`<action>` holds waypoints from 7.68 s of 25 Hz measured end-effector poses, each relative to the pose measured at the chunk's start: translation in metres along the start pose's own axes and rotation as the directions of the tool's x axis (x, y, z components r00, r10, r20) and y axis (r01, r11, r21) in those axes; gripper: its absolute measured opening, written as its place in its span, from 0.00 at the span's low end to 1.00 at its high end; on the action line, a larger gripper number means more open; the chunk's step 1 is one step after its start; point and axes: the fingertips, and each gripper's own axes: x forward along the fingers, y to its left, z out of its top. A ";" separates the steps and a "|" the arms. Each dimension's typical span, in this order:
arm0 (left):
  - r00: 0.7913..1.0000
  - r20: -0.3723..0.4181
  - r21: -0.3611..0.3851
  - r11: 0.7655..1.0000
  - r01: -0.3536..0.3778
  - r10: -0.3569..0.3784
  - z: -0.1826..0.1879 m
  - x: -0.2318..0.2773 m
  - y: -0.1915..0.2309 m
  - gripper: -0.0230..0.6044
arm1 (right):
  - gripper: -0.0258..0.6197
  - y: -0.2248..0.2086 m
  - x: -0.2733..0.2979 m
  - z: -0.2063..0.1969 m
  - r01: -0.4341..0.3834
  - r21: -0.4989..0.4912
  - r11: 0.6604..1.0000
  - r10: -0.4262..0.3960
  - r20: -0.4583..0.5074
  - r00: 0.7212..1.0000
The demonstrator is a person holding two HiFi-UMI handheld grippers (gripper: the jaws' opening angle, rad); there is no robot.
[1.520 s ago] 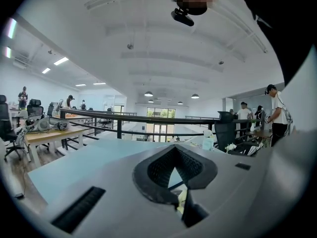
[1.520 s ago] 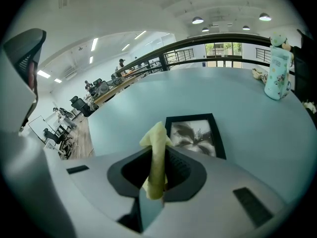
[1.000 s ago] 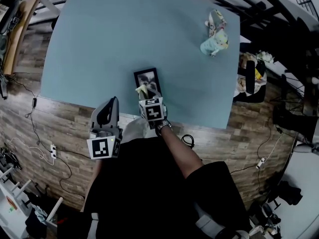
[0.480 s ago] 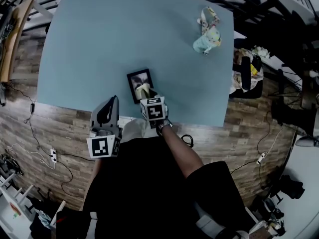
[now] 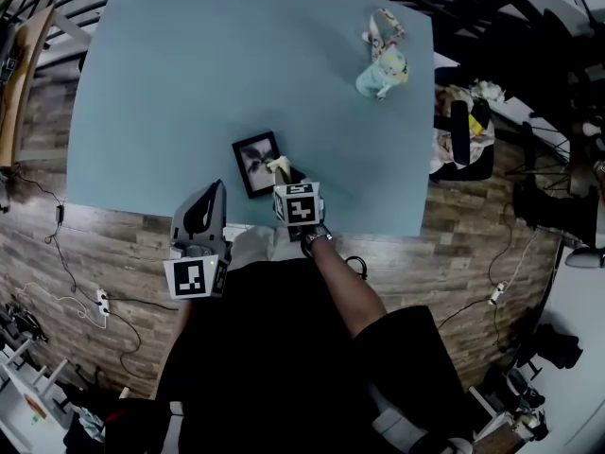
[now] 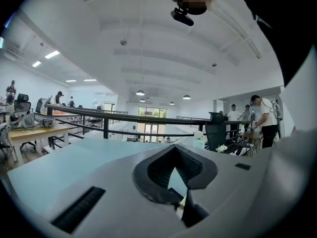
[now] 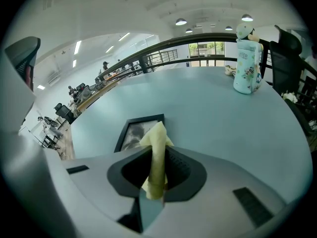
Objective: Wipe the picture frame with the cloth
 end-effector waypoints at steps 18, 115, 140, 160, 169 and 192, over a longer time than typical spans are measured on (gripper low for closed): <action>1.000 0.015 0.006 1.000 -0.018 0.018 -0.003 -0.033 0.012 0.03 | 0.13 0.029 -0.014 -0.001 -0.018 -0.010 1.000 0.018 0.053 0.998; 0.998 0.039 -0.009 0.999 -0.048 0.048 -0.003 0.013 0.019 0.03 | 0.13 0.010 -0.071 0.100 -0.053 -0.049 0.997 0.063 0.237 0.969; 0.993 0.116 0.019 0.999 -0.030 0.027 0.030 -0.077 0.041 0.03 | 0.13 0.155 -0.228 0.122 -0.106 -0.217 0.970 0.211 0.549 0.809; 0.970 0.236 0.043 0.996 -0.075 0.063 0.077 -0.122 0.044 0.03 | 0.13 0.183 -0.315 0.130 -0.067 -0.231 0.971 0.223 0.757 0.615; 0.971 0.233 0.043 0.996 -0.072 0.060 0.074 -0.127 0.039 0.03 | 0.13 0.189 -0.317 0.127 -0.033 -0.246 0.969 0.213 0.756 0.619; 0.975 0.219 0.056 0.998 -0.034 0.021 0.069 -0.123 0.022 0.03 | 0.13 0.188 -0.311 0.118 -0.065 -0.247 0.967 0.232 0.741 0.630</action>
